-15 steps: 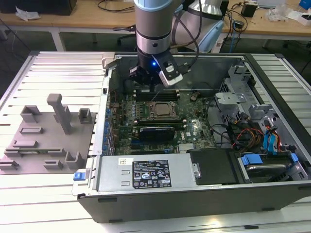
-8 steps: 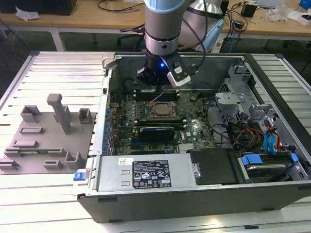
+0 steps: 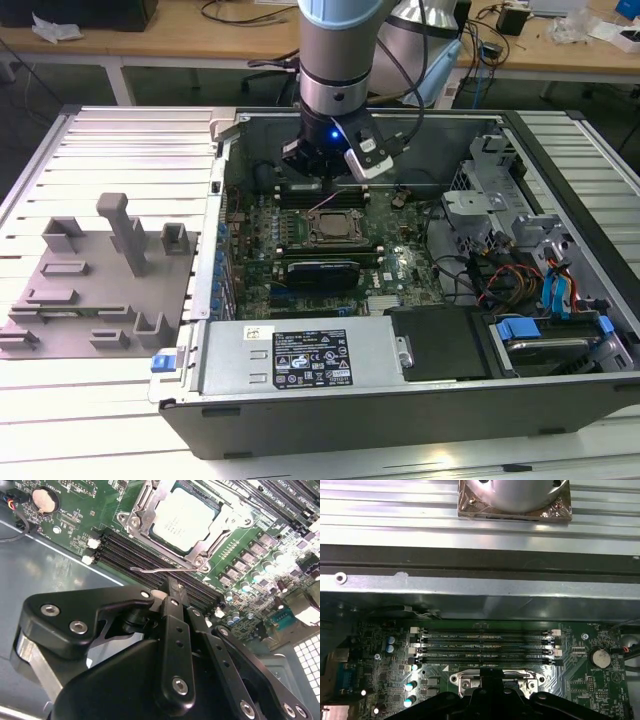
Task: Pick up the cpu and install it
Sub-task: 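Install the first cpu locking lever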
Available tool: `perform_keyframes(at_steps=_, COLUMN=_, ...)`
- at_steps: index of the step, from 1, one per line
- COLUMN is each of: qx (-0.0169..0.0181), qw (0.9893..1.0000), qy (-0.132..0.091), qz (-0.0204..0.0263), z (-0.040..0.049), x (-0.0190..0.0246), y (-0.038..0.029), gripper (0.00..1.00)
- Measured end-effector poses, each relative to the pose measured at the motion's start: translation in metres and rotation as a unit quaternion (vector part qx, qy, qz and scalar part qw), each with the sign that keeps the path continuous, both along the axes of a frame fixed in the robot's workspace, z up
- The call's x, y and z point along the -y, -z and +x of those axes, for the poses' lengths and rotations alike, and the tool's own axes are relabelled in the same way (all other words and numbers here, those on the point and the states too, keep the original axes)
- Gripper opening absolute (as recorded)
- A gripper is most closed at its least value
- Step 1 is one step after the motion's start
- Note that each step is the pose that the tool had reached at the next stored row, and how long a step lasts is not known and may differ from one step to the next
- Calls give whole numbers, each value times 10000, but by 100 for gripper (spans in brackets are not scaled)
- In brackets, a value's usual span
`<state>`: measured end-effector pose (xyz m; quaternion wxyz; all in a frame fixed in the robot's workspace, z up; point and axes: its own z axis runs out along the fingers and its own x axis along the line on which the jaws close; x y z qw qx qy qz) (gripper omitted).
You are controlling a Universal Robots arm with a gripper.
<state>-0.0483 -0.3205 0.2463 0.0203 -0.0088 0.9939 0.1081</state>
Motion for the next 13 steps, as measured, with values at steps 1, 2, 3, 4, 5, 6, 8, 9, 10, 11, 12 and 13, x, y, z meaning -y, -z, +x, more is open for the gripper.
perform_keyframes(at_steps=1, qx=-1, qw=10000, qy=0, qz=-2, z=0, x=1, y=10, gripper=11)
perform_keyframes(at_steps=2, qx=1, qw=10000, qy=0, qz=-3, z=0, x=1, y=22, gripper=11)
perform_keyframes(at_steps=3, qx=7, qw=10000, qy=-1, qz=-4, z=0, x=1, y=41, gripper=11)
perform_keyframes(at_steps=4, qx=18, qw=10000, qy=0, qz=-4, z=0, x=1, y=68, gripper=11)
perform_keyframes(at_steps=5, qx=27, qw=10000, qy=0, qz=-4, z=0, x=1, y=93, gripper=11)
perform_keyframes(at_steps=6, qx=33, qw=10000, qy=0, qz=-4, z=0, x=1, y=124, gripper=11)
perform_keyframes(at_steps=8, qx=34, qw=10000, qy=1, qz=-4, z=1, x=1, y=148, gripper=11)
perform_keyframes(at_steps=9, qx=34, qw=10000, qy=1, qz=-5, z=1, x=1, y=148, gripper=11)
perform_keyframes(at_steps=10, qx=33, qw=10000, qy=0, qz=-5, z=2, x=1, y=148, gripper=11)
perform_keyframes(at_steps=11, qx=34, qw=10000, qy=0, qz=-4, z=2, x=1, y=150, gripper=11)
perform_keyframes(at_steps=12, qx=34, qw=10000, qy=0, qz=-4, z=2, x=1, y=150, gripper=11)
perform_keyframes(at_steps=13, qx=34, qw=10000, qy=0, qz=-4, z=2, x=1, y=151, gripper=11)
